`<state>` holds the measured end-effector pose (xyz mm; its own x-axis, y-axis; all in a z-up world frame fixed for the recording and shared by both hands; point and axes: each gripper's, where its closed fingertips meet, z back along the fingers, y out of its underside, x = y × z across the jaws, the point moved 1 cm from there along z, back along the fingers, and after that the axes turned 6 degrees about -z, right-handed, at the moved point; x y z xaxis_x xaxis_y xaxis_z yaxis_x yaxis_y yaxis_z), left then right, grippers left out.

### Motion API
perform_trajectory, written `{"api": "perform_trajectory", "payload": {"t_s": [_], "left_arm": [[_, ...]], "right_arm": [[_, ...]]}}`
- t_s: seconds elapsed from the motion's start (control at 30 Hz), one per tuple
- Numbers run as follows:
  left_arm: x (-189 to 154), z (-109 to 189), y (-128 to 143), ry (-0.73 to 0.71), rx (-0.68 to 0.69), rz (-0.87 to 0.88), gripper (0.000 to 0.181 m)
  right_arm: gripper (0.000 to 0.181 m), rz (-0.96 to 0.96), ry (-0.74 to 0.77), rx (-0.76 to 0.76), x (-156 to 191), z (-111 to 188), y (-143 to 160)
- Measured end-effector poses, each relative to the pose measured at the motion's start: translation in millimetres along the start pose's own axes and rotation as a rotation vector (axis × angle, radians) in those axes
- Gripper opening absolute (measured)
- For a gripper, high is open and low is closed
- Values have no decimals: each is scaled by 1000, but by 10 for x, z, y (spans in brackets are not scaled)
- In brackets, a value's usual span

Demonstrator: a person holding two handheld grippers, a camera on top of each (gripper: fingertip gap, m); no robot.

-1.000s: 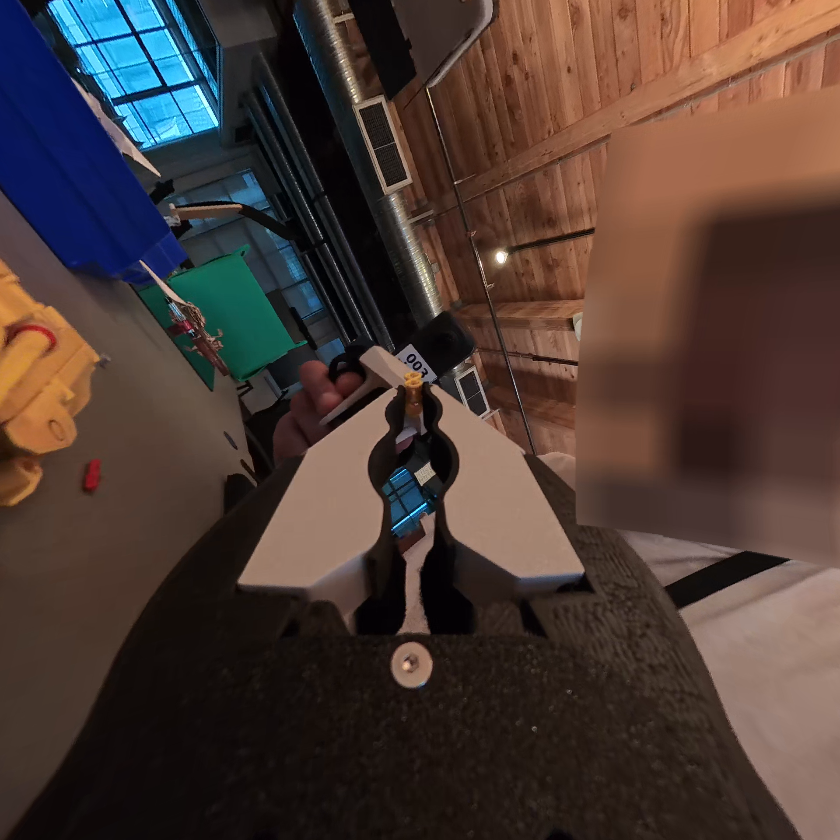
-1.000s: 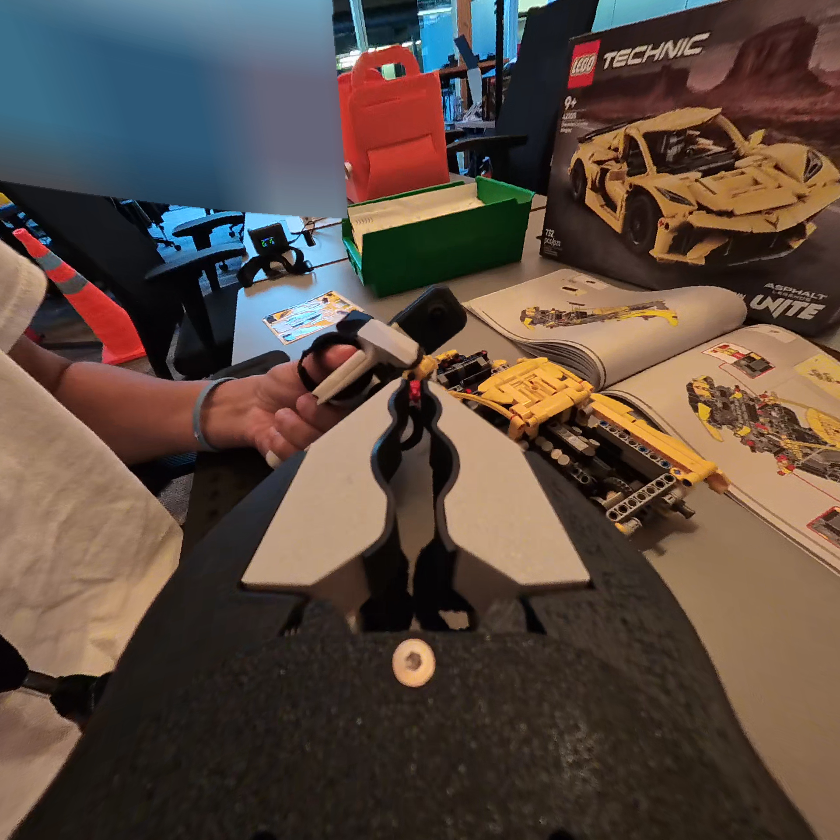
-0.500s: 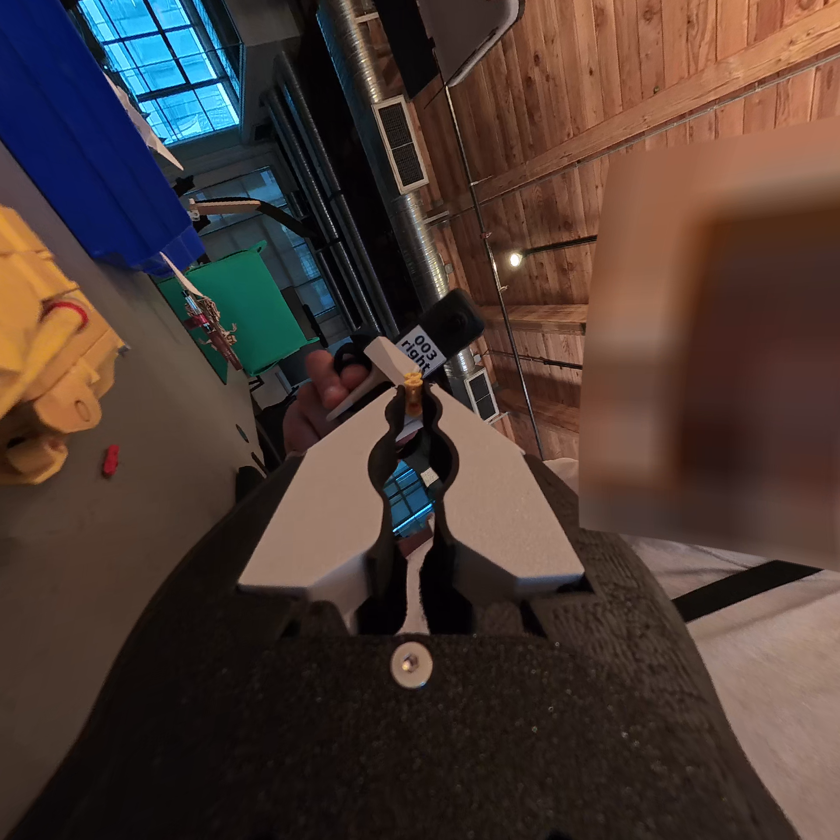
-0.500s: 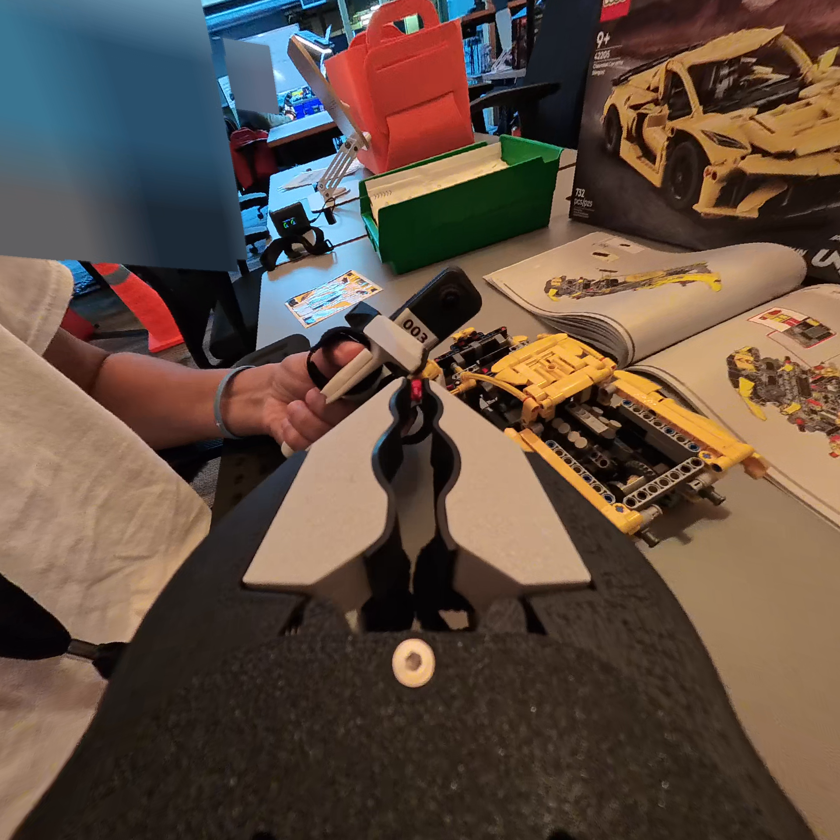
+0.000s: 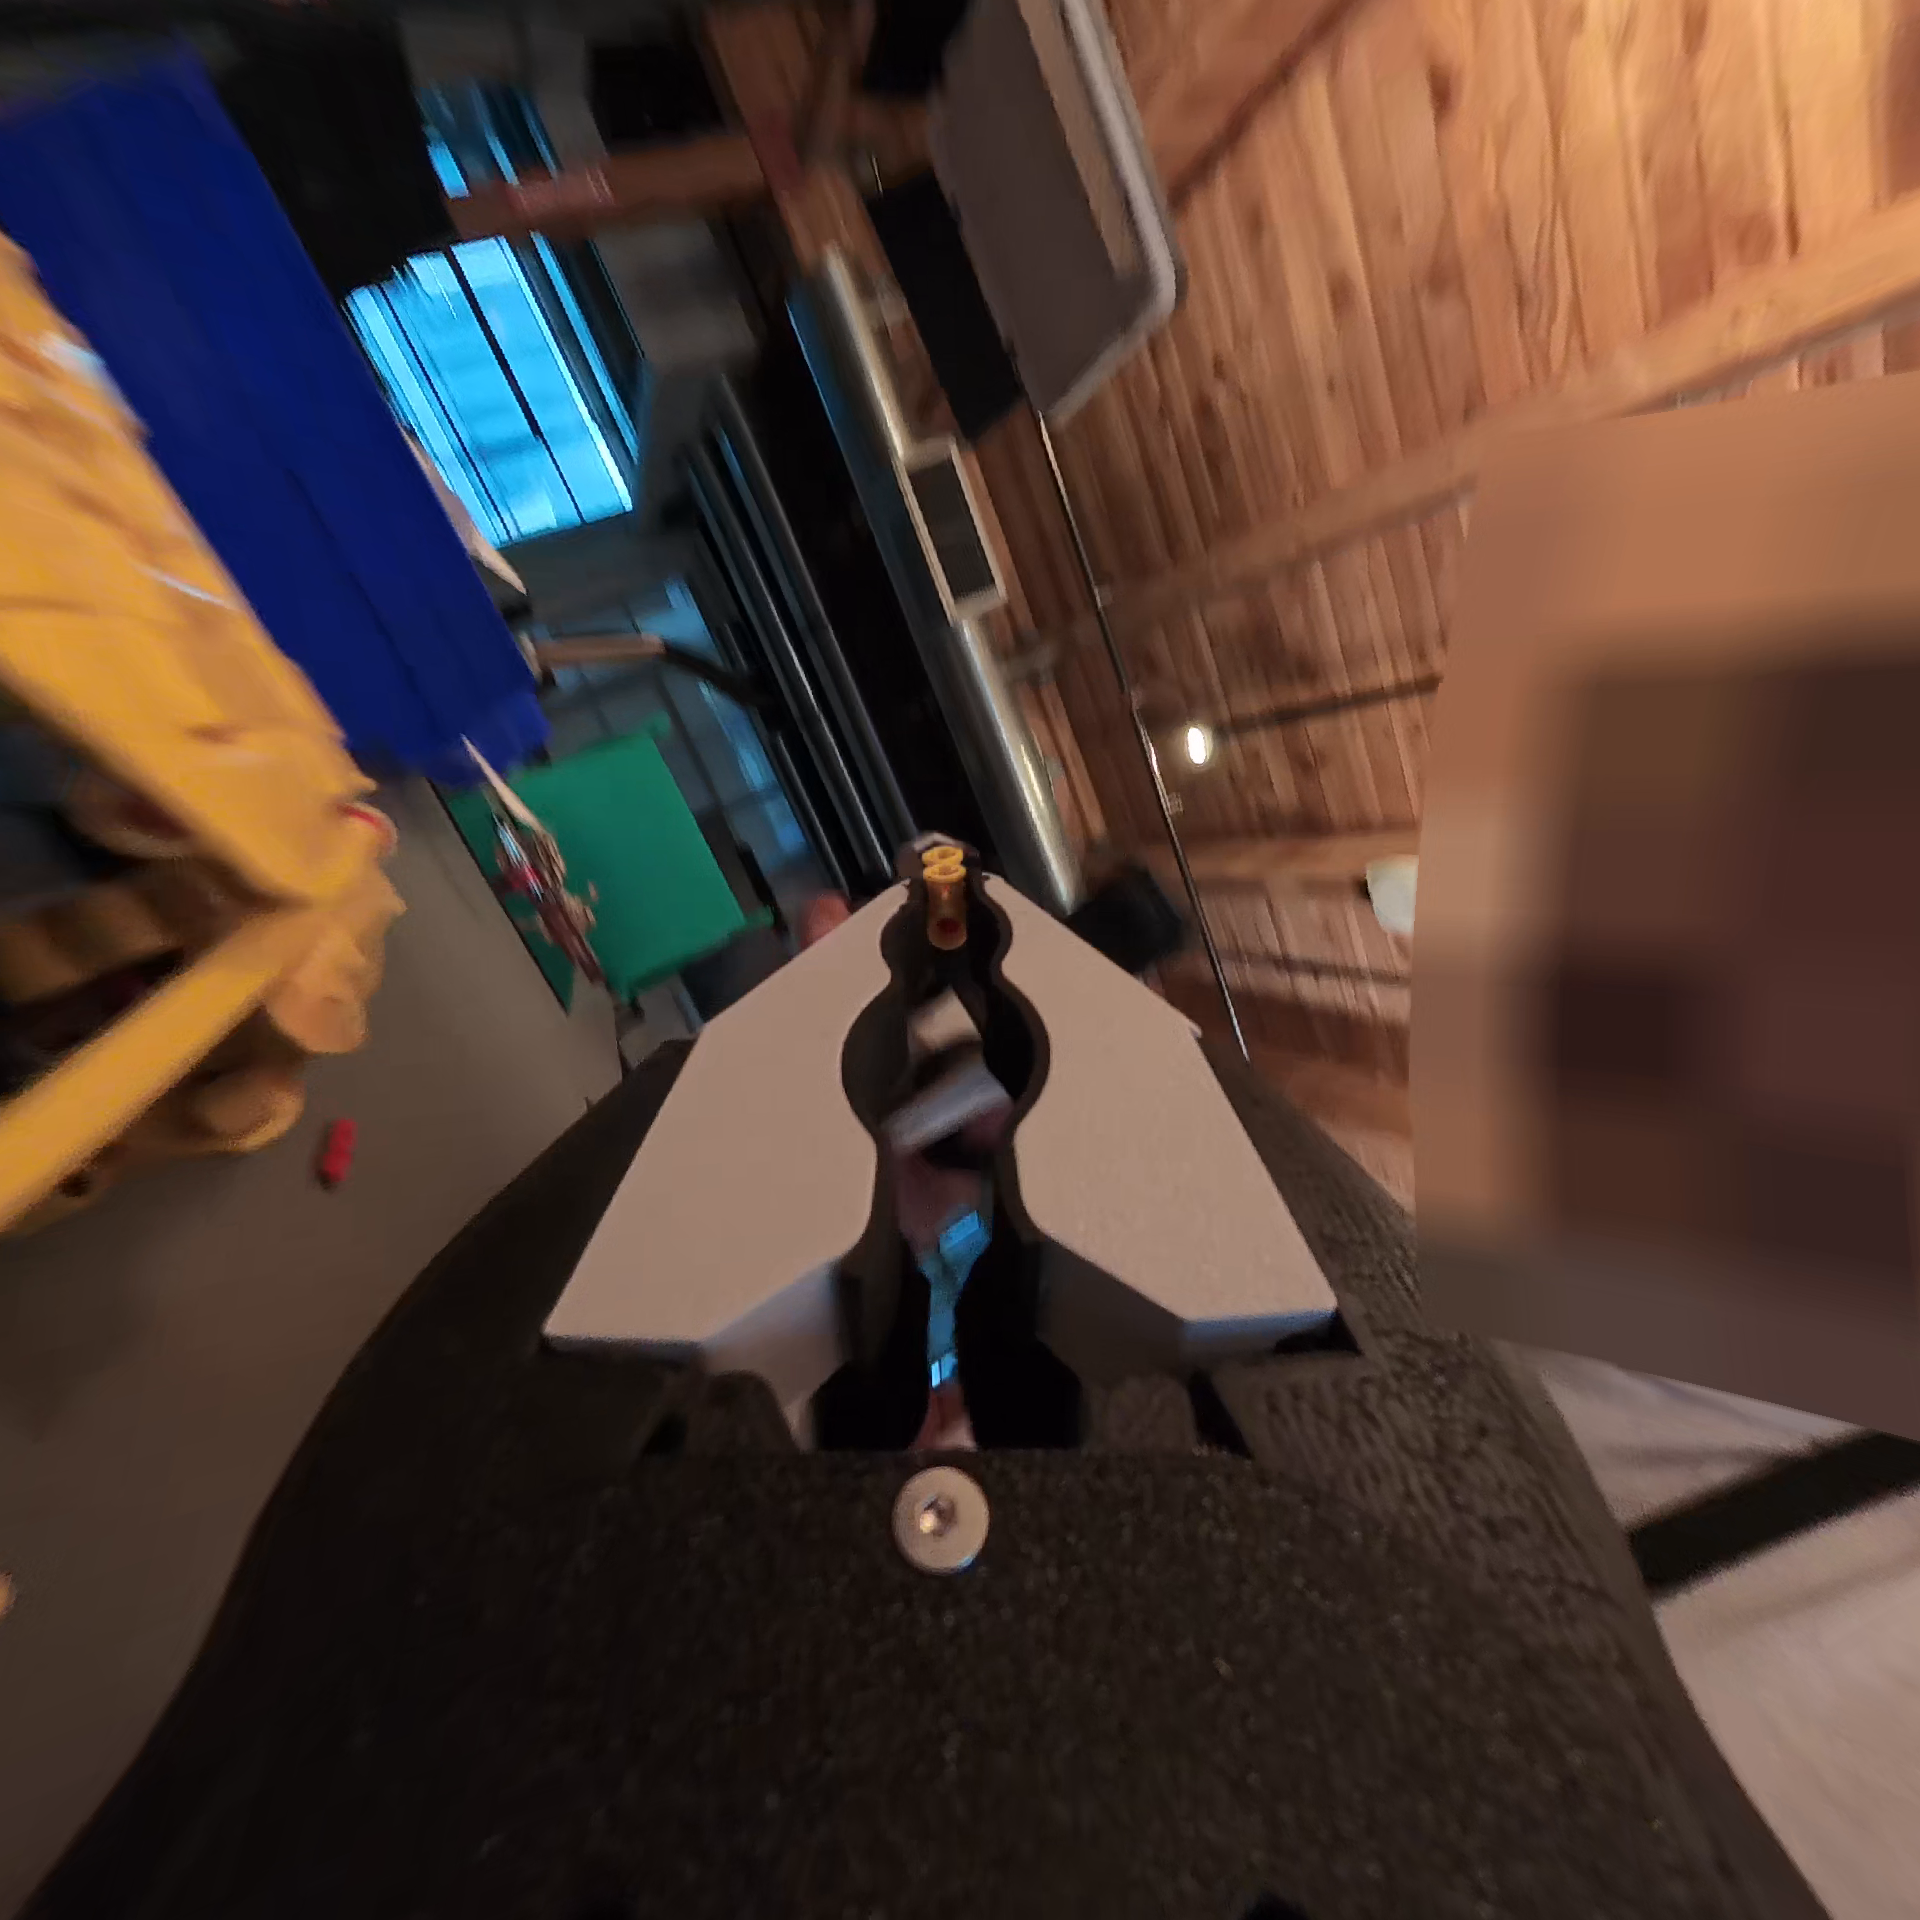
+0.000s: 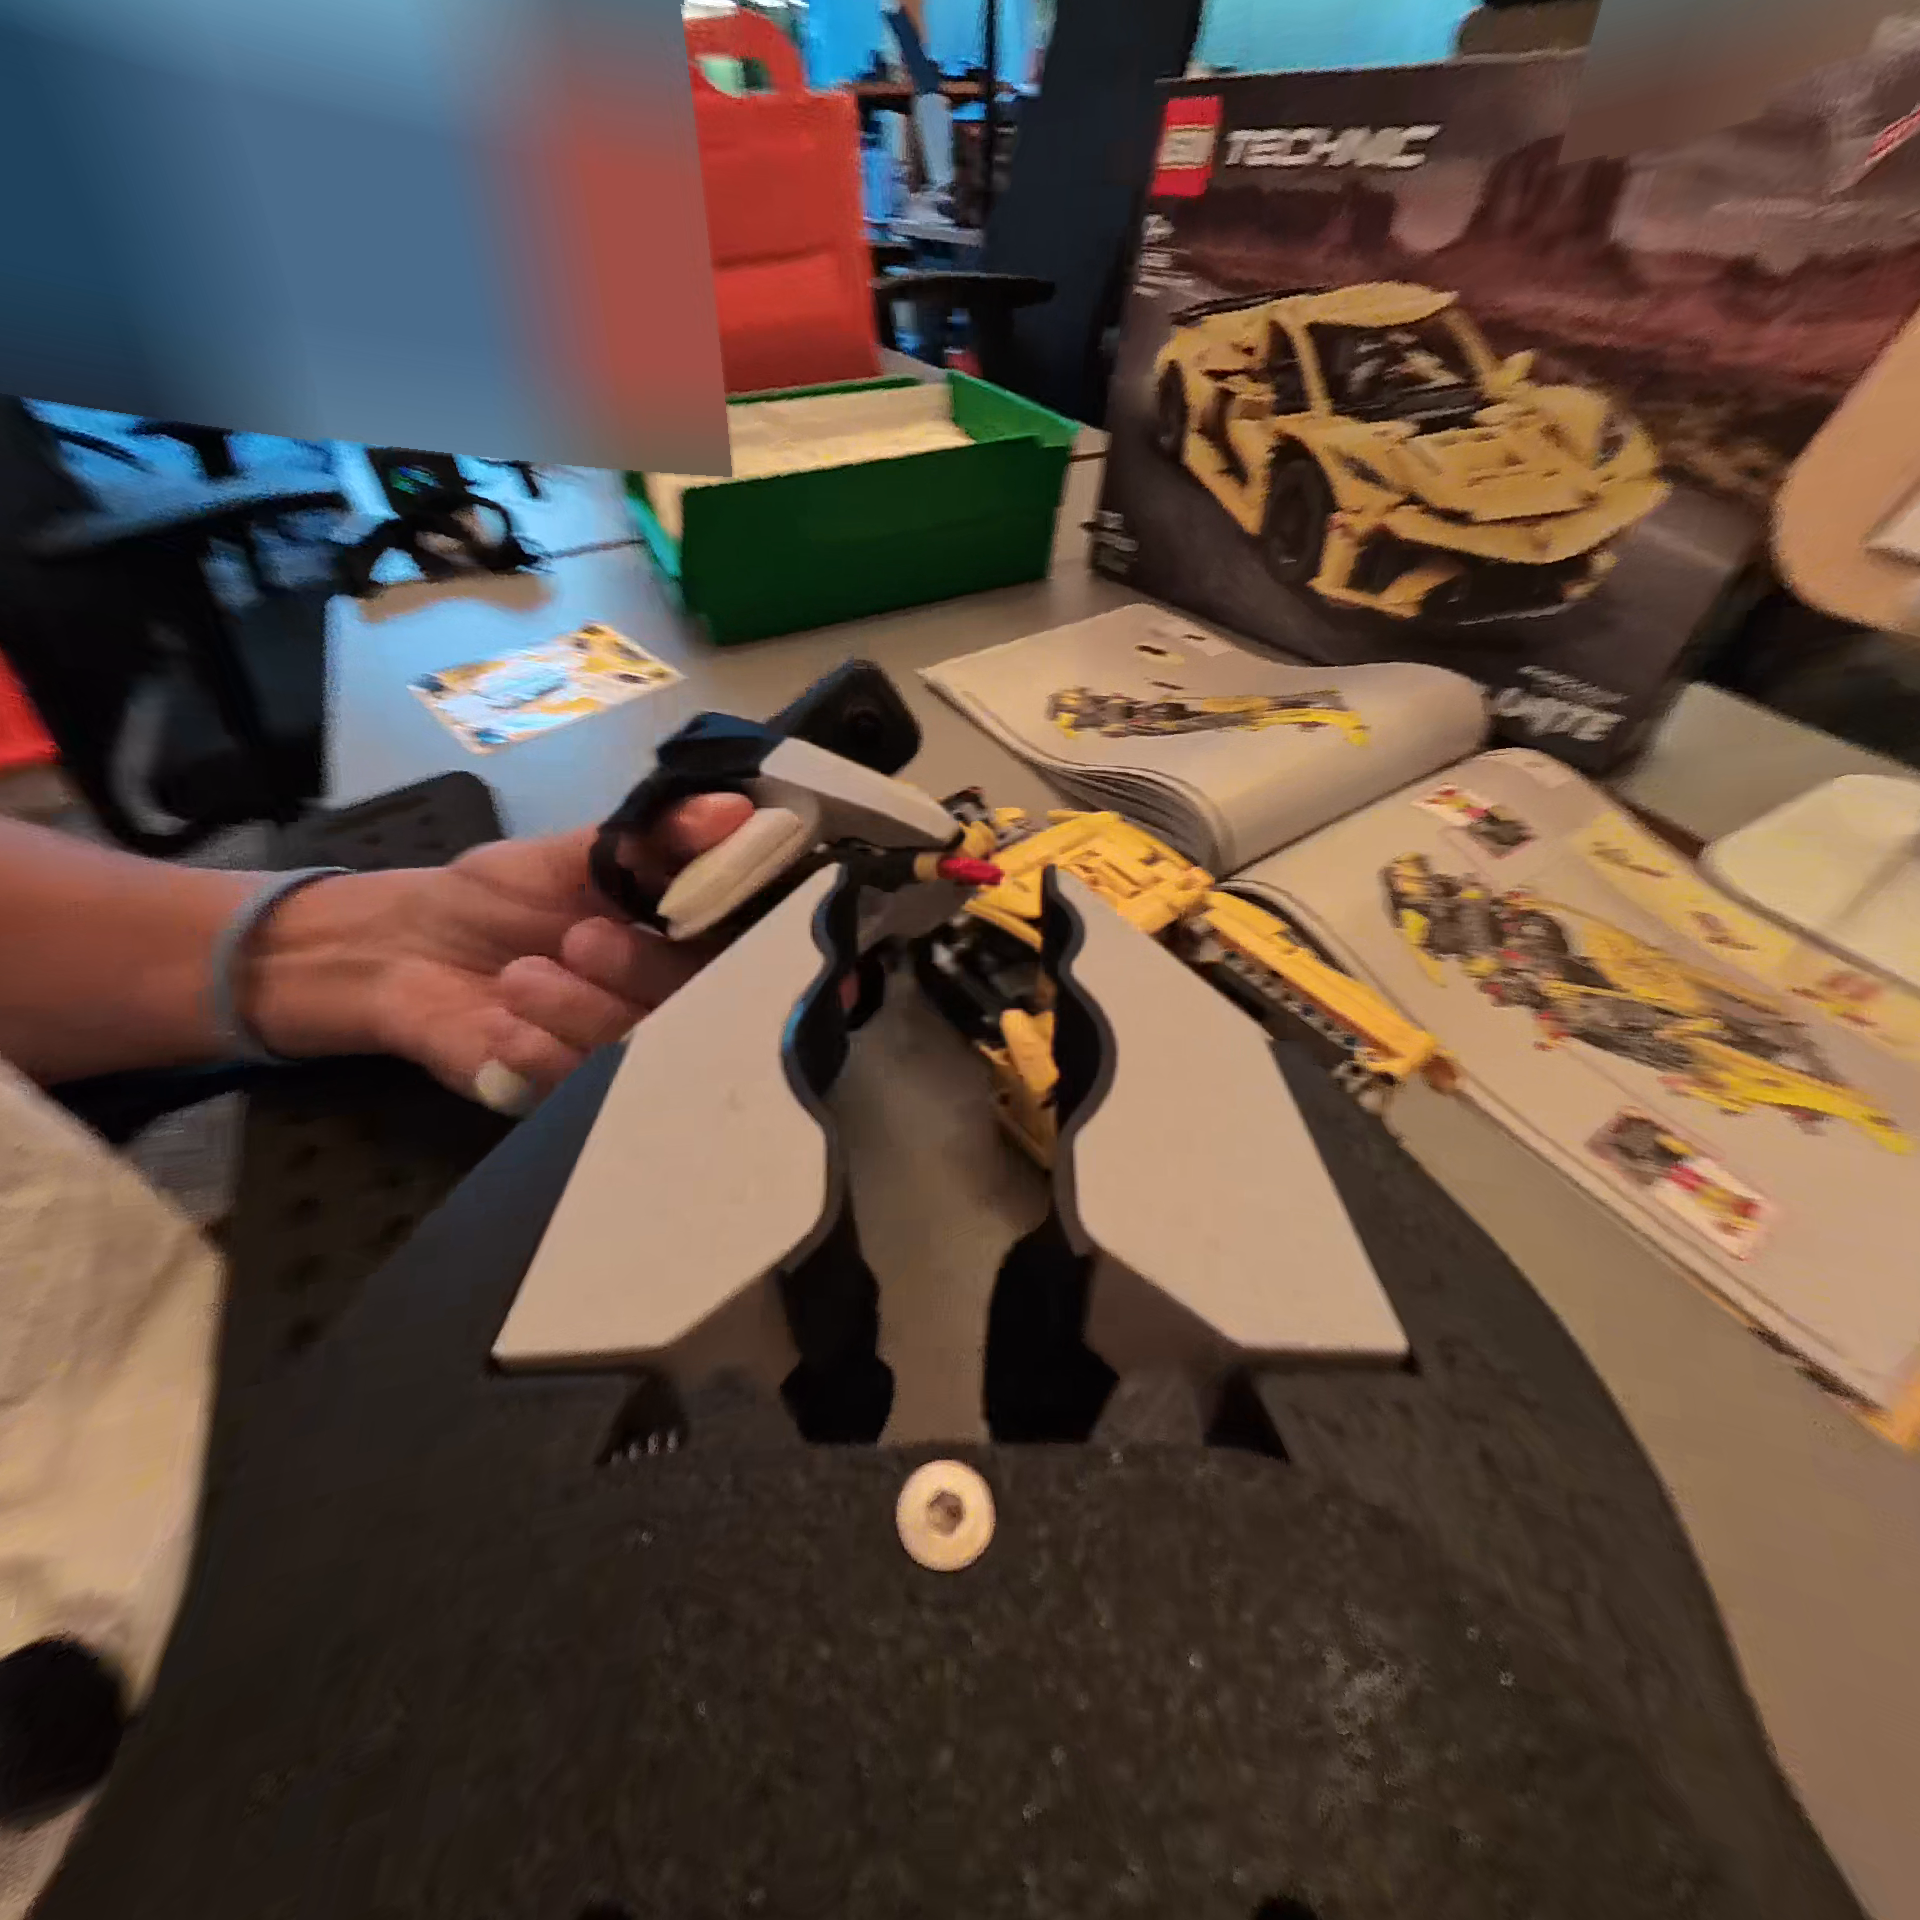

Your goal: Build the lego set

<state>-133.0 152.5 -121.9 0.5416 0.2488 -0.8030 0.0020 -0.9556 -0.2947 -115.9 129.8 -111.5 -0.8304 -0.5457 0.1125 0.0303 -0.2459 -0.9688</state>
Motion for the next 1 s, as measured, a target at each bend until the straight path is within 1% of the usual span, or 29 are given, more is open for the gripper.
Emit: {"api": "perform_trajectory", "payload": {"t_s": [0.03,0.13,0.2,0.23,0.3,0.37,0.57,0.67,0.8,0.9,1.0], "left_arm": [[13,16,-41,-8,-30,1,6],[50,30,-74,-34,-70,1,6],[61,28,-66,-33,-77,18,6],[72,31,-64,-37,-82,22,6],[82,33,-59,-37,-86,37,6],[102,43,-63,-42,-95,48,6],[125,45,-58,-52,-98,54,6],[143,54,-69,-54,-114,67,6],[152,50,-64,-67,-119,49,6],[141,51,-76,-44,-145,70,6],[136,53,-76,-66,-136,26,6]], "right_arm": [[37,36,66,-3,6,-26,-1],[32,116,288,8,-12,-138,42],[36,201,383,-5,-7,-198,56],[35,233,428,-8,-16,-214,60],[28,290,535,2,-90,-207,71],[25,305,538,11,-76,-241,96],[32,286,541,34,-110,-284,172],[25,313,572,39,-143,-284,172],[23,339,585,58,-147,-280,186],[21,384,606,65,-135,-290,175],[20,399,597,71,-131,-296,173]]}}
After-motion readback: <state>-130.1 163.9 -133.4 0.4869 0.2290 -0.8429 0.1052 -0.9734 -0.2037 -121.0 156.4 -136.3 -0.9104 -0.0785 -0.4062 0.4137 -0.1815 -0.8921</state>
